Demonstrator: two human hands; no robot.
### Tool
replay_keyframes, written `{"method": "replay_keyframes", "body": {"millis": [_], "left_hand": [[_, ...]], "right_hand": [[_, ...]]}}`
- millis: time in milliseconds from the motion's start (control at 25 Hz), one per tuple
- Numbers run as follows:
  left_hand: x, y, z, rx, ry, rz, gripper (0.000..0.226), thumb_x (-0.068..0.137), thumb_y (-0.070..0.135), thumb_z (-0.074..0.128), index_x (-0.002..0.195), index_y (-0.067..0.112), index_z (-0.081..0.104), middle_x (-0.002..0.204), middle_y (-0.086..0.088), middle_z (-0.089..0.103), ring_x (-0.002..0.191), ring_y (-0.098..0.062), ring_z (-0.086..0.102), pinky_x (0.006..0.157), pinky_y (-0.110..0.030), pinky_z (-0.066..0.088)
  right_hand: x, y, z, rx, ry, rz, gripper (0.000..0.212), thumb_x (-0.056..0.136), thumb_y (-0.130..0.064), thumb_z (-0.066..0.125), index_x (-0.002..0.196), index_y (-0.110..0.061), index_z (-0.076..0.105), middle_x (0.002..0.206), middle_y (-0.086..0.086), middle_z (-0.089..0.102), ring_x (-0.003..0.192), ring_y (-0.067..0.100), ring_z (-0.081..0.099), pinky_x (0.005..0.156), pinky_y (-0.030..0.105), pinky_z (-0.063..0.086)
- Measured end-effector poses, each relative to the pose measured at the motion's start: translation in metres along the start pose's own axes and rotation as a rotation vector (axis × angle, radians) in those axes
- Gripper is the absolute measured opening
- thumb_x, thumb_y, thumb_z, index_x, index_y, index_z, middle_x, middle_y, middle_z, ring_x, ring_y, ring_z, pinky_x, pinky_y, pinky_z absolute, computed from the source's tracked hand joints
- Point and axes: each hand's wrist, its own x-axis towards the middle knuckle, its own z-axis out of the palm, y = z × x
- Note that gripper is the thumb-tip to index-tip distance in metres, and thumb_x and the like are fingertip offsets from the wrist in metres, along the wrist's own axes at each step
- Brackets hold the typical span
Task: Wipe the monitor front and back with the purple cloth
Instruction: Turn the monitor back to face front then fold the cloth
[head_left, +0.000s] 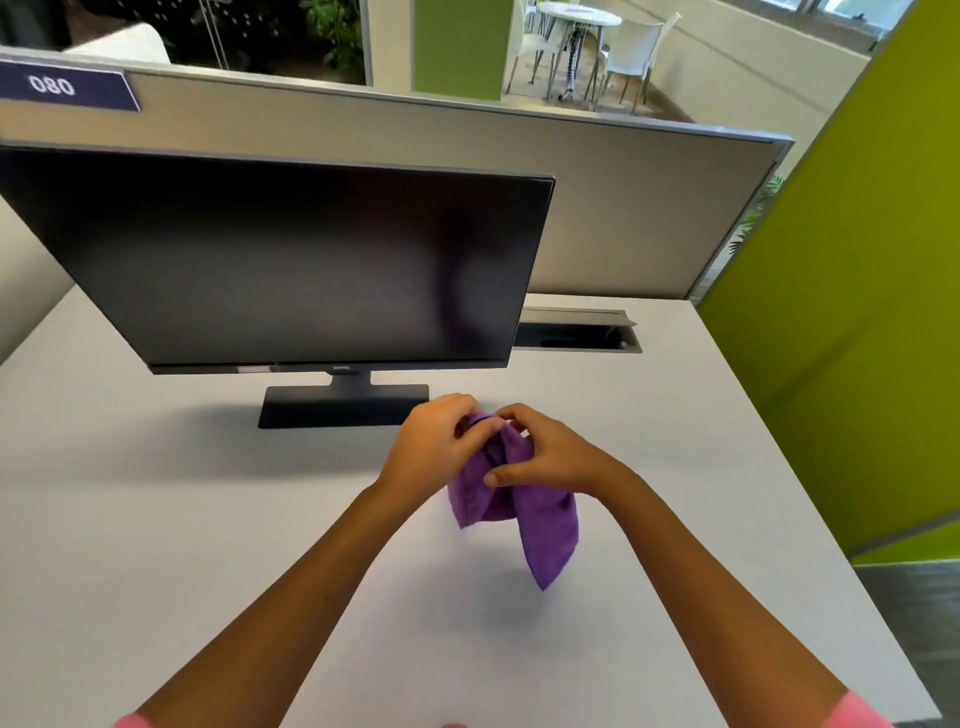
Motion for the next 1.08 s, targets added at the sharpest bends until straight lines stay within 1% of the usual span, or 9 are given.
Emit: {"method": "replay_keyframes", "body": {"millis": [120, 320, 440, 560, 680, 800, 960, 1000, 1080], "left_hand": [[0.012, 0.008, -0.014, -0.022, 0.031, -0.035, 0.028, 0.091, 0.043, 0.056, 0.080, 0.017, 0.058, 0.072, 0.004, 0.059, 0.070, -0.012, 0.055, 0.061, -0.021, 0.043], [0.024, 0.016, -0.043, -0.054, 0.059, 0.083, 0.014, 0.088, 0.031, 0.065, 0.084, 0.019, 0.059, 0.075, 0.008, 0.060, 0.070, -0.008, 0.054, 0.061, -0.012, 0.040], [0.034, 0.007, -0.067, 0.107, 0.009, 0.163, 0.020, 0.085, 0.035, 0.067, 0.084, 0.015, 0.064, 0.079, 0.006, 0.060, 0.074, -0.011, 0.053, 0.067, -0.020, 0.041], [0.039, -0.009, -0.091, 0.258, -0.050, 0.132, 0.019, 0.086, 0.035, 0.066, 0.087, 0.016, 0.069, 0.082, 0.005, 0.058, 0.078, -0.011, 0.053, 0.069, -0.021, 0.041], [0.041, -0.018, -0.109, 0.302, -0.011, 0.159, 0.011, 0.088, 0.022, 0.066, 0.091, 0.013, 0.070, 0.085, 0.001, 0.056, 0.080, -0.015, 0.053, 0.070, -0.022, 0.040], [0.044, -0.019, -0.123, 0.254, 0.058, 0.139, 0.006, 0.092, 0.015, 0.059, 0.092, 0.012, 0.064, 0.087, 0.001, 0.056, 0.080, -0.018, 0.054, 0.069, -0.027, 0.042], [0.047, -0.021, -0.133, 0.214, 0.179, -0.033, 0.021, 0.092, 0.037, 0.056, 0.079, 0.021, 0.056, 0.067, 0.001, 0.057, 0.064, -0.020, 0.052, 0.056, -0.033, 0.039], [0.048, -0.019, -0.135, 0.221, 0.207, -0.057, 0.029, 0.091, 0.045, 0.056, 0.073, 0.022, 0.054, 0.062, 0.001, 0.055, 0.060, -0.019, 0.051, 0.054, -0.032, 0.038], [0.051, -0.015, -0.136, 0.217, 0.246, -0.087, 0.041, 0.085, 0.058, 0.052, 0.066, 0.021, 0.054, 0.060, 0.001, 0.053, 0.059, -0.015, 0.050, 0.052, -0.028, 0.037]], "right_hand": [[0.001, -0.008, -0.005, -0.067, 0.267, -0.067, 0.028, 0.084, -0.013, 0.060, 0.105, -0.024, 0.045, 0.092, -0.003, 0.057, 0.080, 0.016, 0.058, 0.065, 0.017, 0.048], [0.009, -0.028, -0.015, -0.041, 0.521, -0.117, 0.008, 0.095, -0.011, 0.043, 0.093, -0.019, 0.045, 0.077, -0.003, 0.055, 0.068, 0.009, 0.053, 0.057, 0.016, 0.041], [0.009, -0.038, -0.028, -0.117, 0.570, -0.203, 0.003, 0.094, -0.020, 0.050, 0.092, -0.019, 0.049, 0.077, -0.002, 0.058, 0.067, 0.009, 0.053, 0.059, 0.019, 0.042], [0.004, -0.041, -0.048, -0.246, 0.613, -0.225, 0.016, 0.089, -0.033, 0.059, 0.087, -0.020, 0.050, 0.075, -0.003, 0.059, 0.066, 0.013, 0.054, 0.058, 0.025, 0.044], [0.001, -0.043, -0.066, -0.407, 0.644, -0.175, 0.014, 0.086, -0.029, 0.059, 0.080, -0.020, 0.050, 0.073, -0.003, 0.056, 0.066, 0.017, 0.051, 0.058, 0.028, 0.037], [0.000, -0.042, -0.081, -0.513, 0.686, -0.083, 0.003, 0.085, -0.018, 0.054, 0.084, -0.015, 0.054, 0.077, 0.000, 0.055, 0.069, 0.021, 0.047, 0.060, 0.028, 0.033], [0.003, -0.039, -0.093, -0.341, 0.584, -0.063, 0.020, 0.089, 0.002, 0.039, 0.096, -0.008, 0.055, 0.093, 0.010, 0.062, 0.080, 0.025, 0.052, 0.067, 0.028, 0.035], [0.003, -0.038, -0.092, -0.289, 0.563, -0.068, 0.019, 0.092, -0.001, 0.039, 0.099, -0.009, 0.054, 0.096, 0.009, 0.062, 0.082, 0.024, 0.052, 0.069, 0.029, 0.037], [0.002, -0.038, -0.089, -0.267, 0.584, -0.075, 0.011, 0.094, -0.024, 0.051, 0.099, -0.014, 0.051, 0.090, 0.003, 0.062, 0.081, 0.023, 0.055, 0.067, 0.032, 0.042]]}}
